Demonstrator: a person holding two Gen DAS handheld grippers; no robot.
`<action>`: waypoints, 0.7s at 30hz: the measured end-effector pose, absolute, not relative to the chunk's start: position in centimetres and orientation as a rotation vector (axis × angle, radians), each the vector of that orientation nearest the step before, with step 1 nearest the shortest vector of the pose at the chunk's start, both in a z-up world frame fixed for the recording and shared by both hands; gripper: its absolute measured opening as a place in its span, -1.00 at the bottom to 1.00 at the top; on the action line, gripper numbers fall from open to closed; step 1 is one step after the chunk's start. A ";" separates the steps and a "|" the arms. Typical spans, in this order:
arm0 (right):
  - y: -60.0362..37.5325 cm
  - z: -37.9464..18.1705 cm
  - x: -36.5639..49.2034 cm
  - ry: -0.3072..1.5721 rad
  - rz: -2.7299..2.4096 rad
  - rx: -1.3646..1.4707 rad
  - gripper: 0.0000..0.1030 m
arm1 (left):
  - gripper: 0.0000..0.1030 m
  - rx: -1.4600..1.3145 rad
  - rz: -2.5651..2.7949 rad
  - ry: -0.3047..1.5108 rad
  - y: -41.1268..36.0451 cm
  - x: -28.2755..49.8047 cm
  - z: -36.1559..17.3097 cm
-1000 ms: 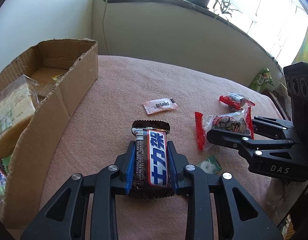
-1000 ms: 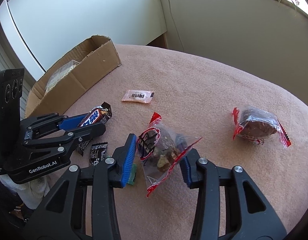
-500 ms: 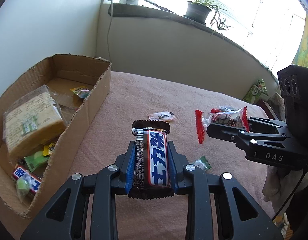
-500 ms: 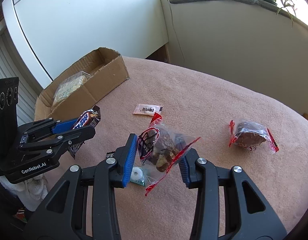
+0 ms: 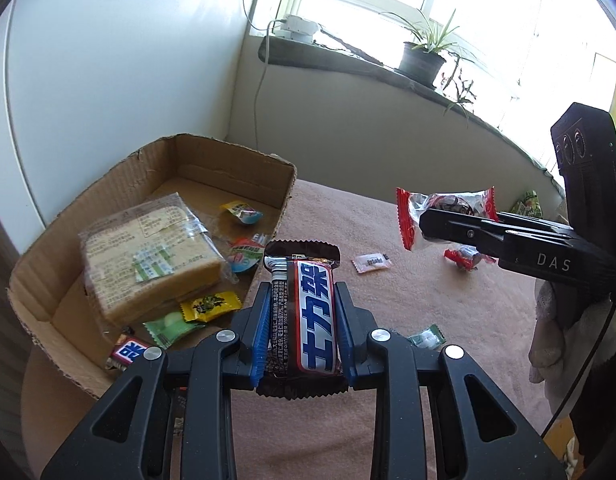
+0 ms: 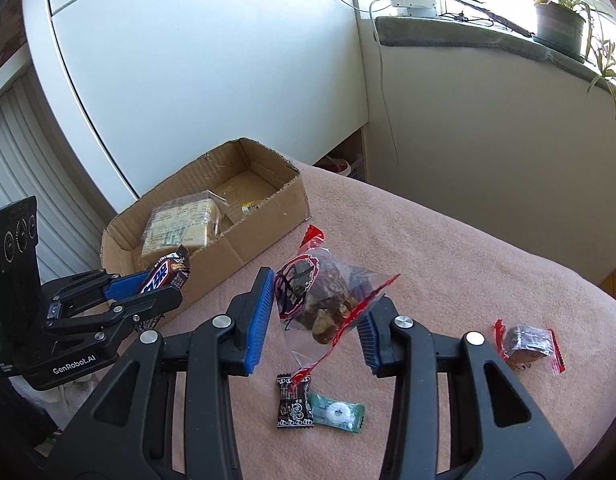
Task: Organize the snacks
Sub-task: 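Carry the Snickers bar and clear bag with both grippers over the box, then lower both snacks into the box and open both grippers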
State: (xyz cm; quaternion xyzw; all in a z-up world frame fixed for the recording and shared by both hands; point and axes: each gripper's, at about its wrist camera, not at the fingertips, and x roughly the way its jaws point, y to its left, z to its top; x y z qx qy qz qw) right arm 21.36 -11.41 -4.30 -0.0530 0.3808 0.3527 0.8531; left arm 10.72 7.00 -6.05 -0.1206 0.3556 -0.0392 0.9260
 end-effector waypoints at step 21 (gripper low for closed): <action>-0.1 -3.2 25.3 0.807 0.860 -0.110 -0.21 | -0.47 -0.277 0.017 0.712 13.7 9.1 -6.1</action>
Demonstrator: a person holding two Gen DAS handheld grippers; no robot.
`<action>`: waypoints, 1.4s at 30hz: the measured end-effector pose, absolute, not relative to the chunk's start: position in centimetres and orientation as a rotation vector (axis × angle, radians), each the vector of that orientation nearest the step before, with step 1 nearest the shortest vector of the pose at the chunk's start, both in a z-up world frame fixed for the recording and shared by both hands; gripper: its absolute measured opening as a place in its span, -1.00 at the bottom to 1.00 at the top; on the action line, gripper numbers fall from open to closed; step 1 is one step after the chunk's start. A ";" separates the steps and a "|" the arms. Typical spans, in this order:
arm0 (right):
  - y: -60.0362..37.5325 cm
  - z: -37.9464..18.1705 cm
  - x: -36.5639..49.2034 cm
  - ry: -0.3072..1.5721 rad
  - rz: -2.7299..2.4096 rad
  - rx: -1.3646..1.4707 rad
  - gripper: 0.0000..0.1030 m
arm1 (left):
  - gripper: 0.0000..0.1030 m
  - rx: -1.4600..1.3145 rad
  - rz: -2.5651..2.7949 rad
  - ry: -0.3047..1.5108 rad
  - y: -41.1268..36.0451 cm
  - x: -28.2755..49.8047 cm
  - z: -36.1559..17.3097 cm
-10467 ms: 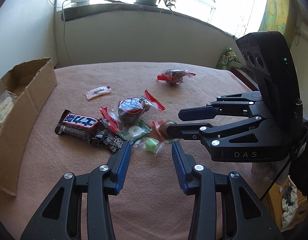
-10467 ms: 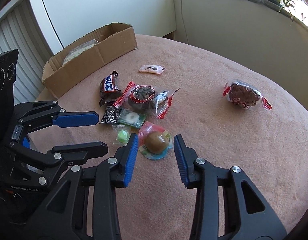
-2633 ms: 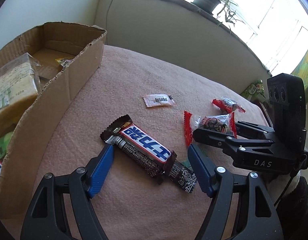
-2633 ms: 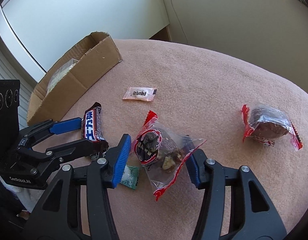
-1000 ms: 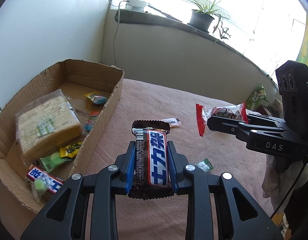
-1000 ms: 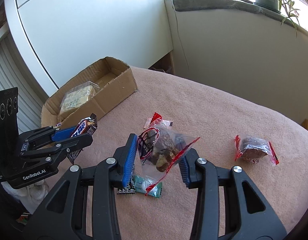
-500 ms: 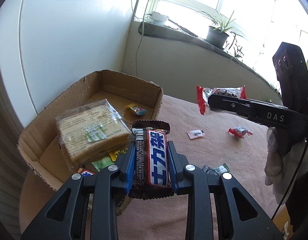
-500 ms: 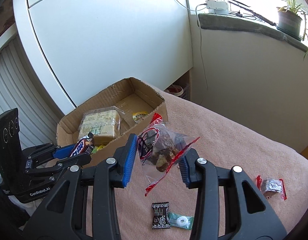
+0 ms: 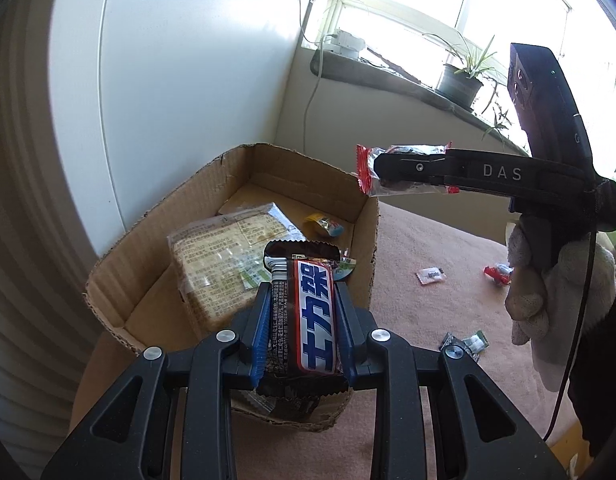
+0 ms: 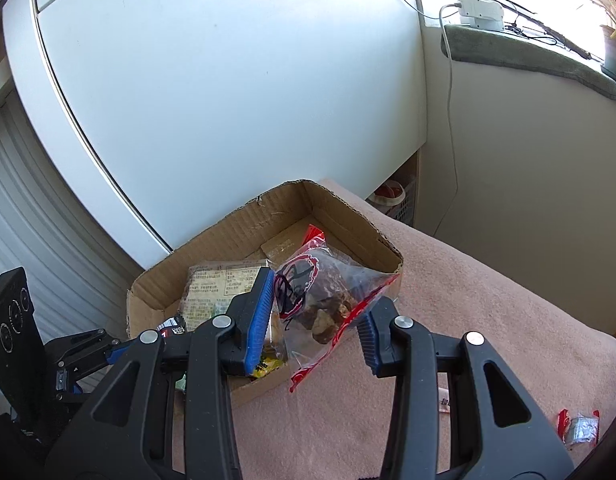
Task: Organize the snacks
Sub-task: 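Lower both snacks into the box and open both grippers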
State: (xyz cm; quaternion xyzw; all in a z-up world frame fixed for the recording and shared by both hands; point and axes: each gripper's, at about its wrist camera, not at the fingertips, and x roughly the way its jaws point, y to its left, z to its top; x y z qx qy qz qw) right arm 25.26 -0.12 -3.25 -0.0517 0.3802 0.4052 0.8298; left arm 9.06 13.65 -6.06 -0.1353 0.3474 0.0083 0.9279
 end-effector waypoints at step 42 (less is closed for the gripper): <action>4.2 -3.8 26.3 0.812 0.850 -0.156 0.76 | 0.37 -0.246 0.075 0.705 14.2 8.7 -5.6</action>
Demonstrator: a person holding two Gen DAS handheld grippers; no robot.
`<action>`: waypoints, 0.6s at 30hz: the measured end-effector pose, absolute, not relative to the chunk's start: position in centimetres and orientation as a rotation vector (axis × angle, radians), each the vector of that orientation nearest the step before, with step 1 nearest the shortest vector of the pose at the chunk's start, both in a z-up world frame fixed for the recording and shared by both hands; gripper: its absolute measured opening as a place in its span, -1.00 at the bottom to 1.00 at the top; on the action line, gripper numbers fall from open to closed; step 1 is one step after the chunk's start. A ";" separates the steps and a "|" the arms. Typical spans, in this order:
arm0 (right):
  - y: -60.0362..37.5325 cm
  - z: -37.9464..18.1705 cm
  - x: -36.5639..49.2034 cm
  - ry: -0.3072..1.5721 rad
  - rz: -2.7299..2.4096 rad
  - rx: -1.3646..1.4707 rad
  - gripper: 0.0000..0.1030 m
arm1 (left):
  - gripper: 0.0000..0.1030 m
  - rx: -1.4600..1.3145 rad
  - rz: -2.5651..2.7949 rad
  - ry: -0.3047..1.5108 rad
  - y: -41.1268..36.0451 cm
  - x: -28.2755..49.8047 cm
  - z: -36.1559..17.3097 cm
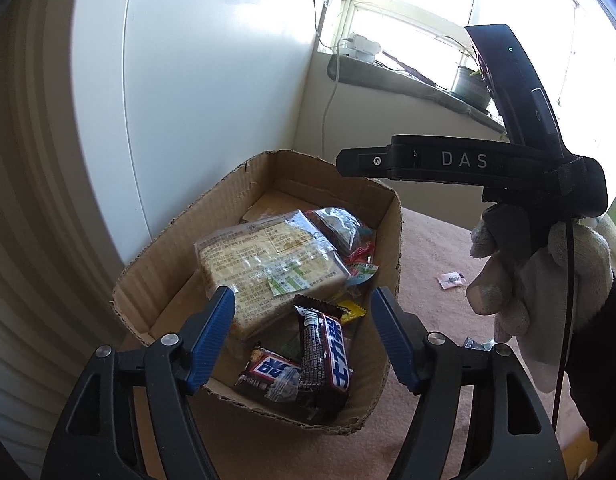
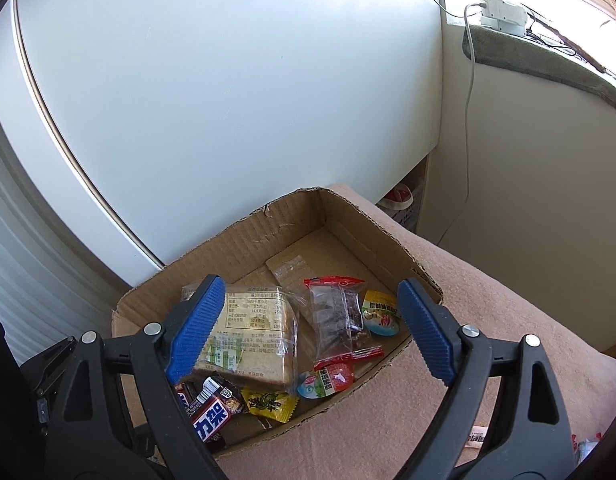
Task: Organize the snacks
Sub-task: 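Lower both snacks into the box and open both grippers, then move the left tool to the black candy while the right tool moves to the green mint pack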
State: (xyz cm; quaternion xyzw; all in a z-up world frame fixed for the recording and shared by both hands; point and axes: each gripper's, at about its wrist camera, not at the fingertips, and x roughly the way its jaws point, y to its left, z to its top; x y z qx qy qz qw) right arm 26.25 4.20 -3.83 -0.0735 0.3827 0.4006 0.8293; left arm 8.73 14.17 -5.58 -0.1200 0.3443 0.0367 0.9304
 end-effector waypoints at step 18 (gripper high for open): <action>-2.9 -1.3 21.6 0.736 0.821 -0.139 0.76 | 0.37 -0.214 0.021 0.672 10.7 7.2 -4.2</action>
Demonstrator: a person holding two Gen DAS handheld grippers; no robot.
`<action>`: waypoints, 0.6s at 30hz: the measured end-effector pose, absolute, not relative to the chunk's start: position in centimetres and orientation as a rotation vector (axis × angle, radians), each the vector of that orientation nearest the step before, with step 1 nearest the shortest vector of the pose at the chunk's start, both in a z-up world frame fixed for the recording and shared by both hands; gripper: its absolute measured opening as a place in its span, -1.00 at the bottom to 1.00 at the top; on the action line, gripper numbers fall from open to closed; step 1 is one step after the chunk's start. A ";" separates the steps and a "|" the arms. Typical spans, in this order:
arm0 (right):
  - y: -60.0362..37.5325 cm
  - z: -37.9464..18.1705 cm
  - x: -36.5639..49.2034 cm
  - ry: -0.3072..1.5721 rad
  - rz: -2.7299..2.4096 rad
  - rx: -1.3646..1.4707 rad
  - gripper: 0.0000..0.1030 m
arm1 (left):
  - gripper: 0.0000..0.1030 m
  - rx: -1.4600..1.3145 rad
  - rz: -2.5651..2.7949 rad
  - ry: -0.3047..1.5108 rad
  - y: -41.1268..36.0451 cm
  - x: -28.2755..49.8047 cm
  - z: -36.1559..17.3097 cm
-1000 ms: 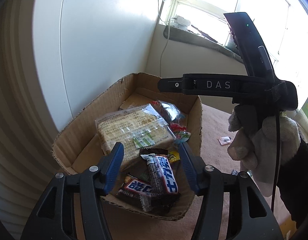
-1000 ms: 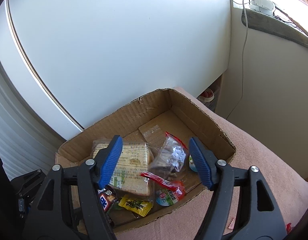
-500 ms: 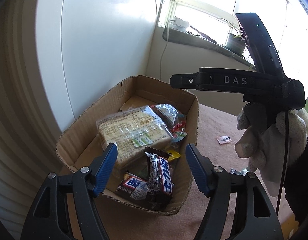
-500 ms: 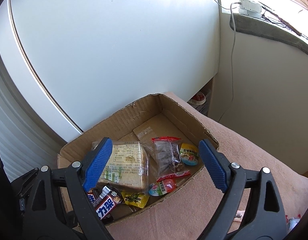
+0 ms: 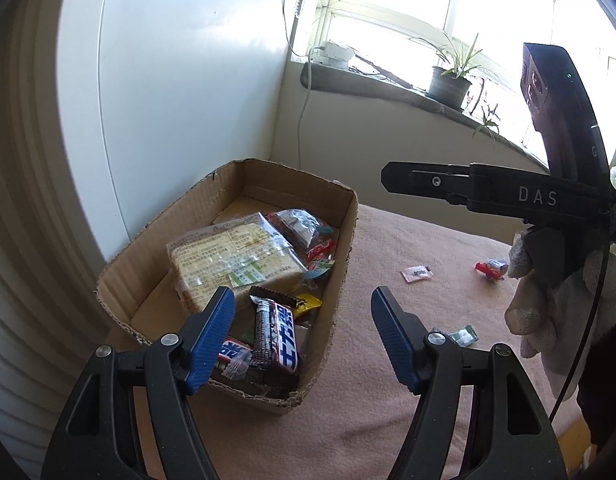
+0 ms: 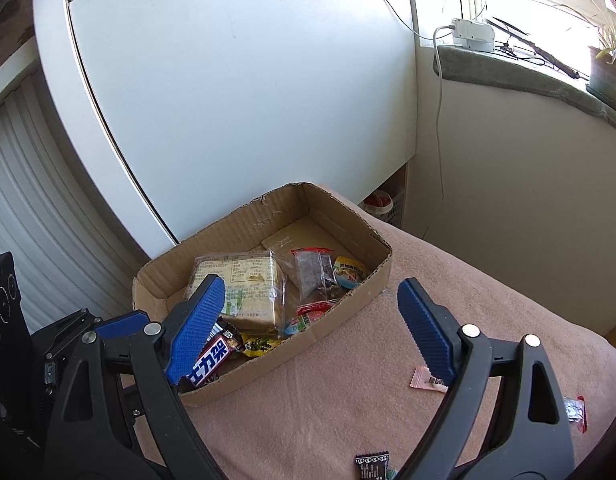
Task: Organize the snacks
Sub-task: 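Move the left tool to the black candy while the right tool moves to the green mint pack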
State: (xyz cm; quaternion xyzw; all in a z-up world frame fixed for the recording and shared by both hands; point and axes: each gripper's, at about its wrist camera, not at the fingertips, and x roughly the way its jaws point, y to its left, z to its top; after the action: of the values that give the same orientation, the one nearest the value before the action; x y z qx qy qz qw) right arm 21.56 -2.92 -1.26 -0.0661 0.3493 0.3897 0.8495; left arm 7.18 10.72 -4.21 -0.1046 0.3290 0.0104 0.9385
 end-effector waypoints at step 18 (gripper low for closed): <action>-16.5 -2.7 16.9 0.724 0.686 -0.101 0.75 | 0.37 -0.189 -0.120 0.713 4.7 7.6 -5.6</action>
State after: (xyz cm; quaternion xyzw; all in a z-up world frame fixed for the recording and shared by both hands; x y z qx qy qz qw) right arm 16.89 -16.46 -2.69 -0.0485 0.3470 0.3290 0.8769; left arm 7.58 4.68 -5.58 -0.0924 0.3483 -0.0587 0.9310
